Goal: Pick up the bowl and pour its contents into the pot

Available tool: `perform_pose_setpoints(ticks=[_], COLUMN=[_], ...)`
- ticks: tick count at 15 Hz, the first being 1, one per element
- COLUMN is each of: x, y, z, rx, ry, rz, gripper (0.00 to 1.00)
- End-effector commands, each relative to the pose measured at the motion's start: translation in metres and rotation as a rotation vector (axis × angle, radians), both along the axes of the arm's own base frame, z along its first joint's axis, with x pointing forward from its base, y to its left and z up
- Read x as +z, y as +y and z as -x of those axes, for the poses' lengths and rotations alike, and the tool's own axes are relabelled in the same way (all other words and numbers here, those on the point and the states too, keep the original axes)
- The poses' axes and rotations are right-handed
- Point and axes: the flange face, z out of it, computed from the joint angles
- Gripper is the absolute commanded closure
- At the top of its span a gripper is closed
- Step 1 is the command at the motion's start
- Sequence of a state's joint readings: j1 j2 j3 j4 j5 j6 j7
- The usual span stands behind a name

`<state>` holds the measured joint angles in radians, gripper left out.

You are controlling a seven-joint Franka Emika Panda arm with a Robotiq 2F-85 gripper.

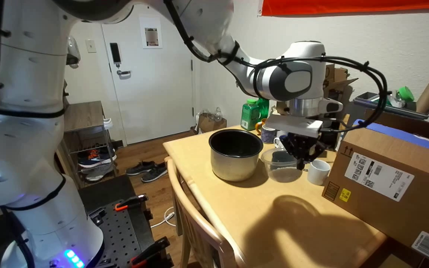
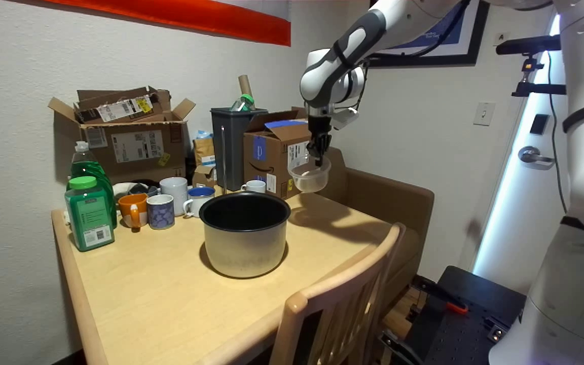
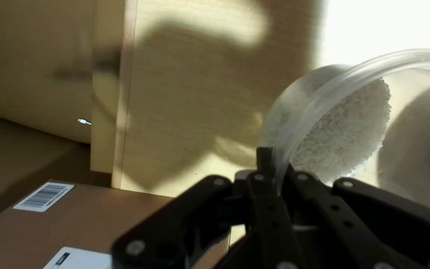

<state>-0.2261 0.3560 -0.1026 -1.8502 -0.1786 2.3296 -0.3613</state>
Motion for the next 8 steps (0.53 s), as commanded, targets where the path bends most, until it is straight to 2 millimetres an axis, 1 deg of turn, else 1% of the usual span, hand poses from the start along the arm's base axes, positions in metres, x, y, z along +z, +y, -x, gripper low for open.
perform_pose_setpoints(ticks=[1, 4, 8], x=[0.032, 0.049, 0.062], y=[0.021, 0.037, 0.065], z=[0.012, 0.013, 0.011], rx=[-0.017, -0.03, -0.043], ry=[0.0, -0.005, -0.017], rz=[0.04, 0.074, 0.137], gripper=[0.97, 0.97, 0.97])
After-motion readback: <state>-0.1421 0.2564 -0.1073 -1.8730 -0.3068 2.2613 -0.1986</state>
